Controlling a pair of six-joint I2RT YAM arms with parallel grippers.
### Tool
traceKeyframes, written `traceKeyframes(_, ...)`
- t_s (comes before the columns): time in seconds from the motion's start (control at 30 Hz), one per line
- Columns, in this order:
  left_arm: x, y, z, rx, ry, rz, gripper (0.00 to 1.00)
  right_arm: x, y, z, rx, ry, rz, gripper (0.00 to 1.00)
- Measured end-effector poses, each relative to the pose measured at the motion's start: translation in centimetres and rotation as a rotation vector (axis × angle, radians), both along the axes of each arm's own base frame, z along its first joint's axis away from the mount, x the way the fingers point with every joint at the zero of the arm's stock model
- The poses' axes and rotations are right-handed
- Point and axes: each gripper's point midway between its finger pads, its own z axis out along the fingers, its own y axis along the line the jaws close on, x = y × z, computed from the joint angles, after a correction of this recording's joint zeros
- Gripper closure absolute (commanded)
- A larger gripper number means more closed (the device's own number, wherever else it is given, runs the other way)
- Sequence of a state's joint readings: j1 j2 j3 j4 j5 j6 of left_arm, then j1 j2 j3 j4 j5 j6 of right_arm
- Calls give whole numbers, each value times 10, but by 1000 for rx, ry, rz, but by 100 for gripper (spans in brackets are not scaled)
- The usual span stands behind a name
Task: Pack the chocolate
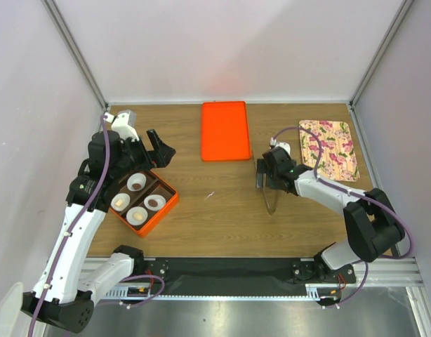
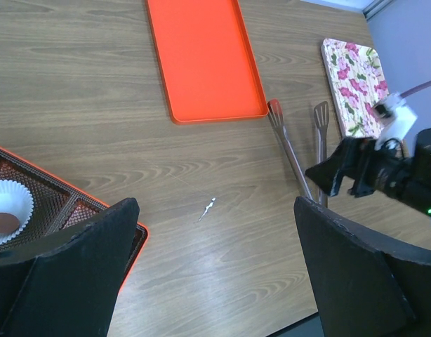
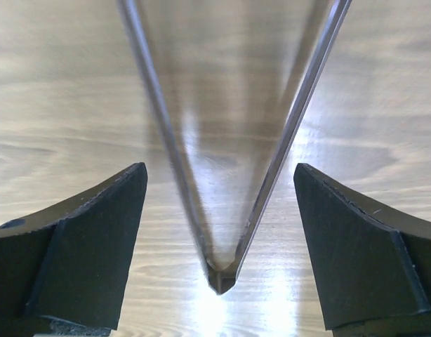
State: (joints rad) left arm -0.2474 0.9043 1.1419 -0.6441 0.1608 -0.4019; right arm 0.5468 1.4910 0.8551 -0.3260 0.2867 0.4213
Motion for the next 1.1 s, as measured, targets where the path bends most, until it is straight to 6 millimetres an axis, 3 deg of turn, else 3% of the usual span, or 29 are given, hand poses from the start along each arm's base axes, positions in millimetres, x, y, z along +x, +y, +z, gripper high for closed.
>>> traceKeyframes(0.17,0,0,0,0,0,1,0,26,8,44,24,-93,-5,14)
traceKeyframes(0.27,0,0,0,0,0,0,0,32,14,50,26,-109,10,25)
traceKeyframes(0.33,0,0,0,0,-1,0,0,31,19,47,32,-98,31,35)
traceKeyframes(0.43,0,0,0,1,-1,0,0,22,45,41,83,-70,114,44)
traceKeyframes(0.57,0,0,0,1,-2,0,0,12,74,30,146,-37,196,47)
traceKeyframes(0.63,0,0,0,1,-1,0,0,9,75,17,143,-10,195,48)
traceKeyframes(0.8,2,1,-3,5,0,8,0,6,55,-13,100,60,141,50)
traceKeyframes(1.0,18,1,-18,24,38,27,1,11,49,-14,82,54,123,50)
traceKeyframes(1.1,27,-1,-31,35,80,28,2,22,59,2,97,25,146,51)
